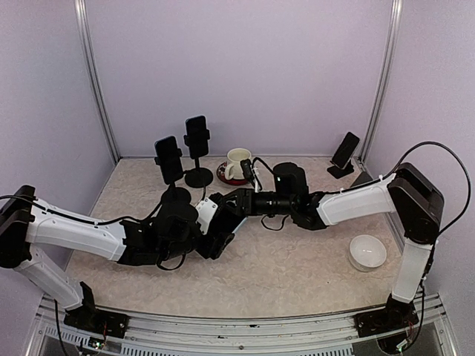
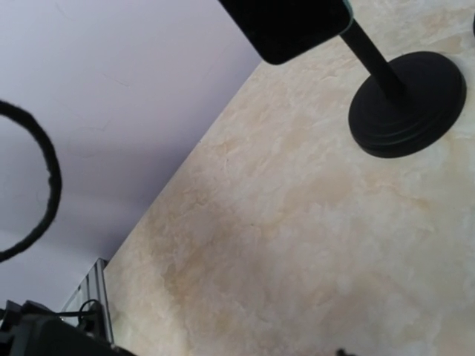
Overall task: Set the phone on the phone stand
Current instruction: Pass from the left arm to the right
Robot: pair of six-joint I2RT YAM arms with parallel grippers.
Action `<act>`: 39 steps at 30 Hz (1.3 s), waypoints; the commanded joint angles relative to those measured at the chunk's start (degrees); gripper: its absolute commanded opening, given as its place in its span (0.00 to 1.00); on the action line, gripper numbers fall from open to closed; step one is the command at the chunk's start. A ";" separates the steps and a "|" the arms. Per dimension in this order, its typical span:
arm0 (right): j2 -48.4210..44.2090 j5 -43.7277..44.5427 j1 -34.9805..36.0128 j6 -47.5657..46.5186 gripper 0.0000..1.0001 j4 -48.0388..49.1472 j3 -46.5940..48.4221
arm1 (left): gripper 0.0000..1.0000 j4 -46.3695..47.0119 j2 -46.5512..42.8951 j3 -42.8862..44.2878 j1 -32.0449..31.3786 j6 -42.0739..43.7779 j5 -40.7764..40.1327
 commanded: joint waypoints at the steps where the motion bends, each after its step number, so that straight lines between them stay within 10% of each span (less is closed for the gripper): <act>1: 1.14 -1.35 0.97 0.58 0.53 1.92 1.49 | 0.53 3.82 -0.92 0.31 -0.38 0.48 -2.10; 39: -0.02 -2.02 2.51 1.65 0.53 3.85 -0.59 | 0.53 3.13 -2.10 0.13 -1.02 -1.37 -6.62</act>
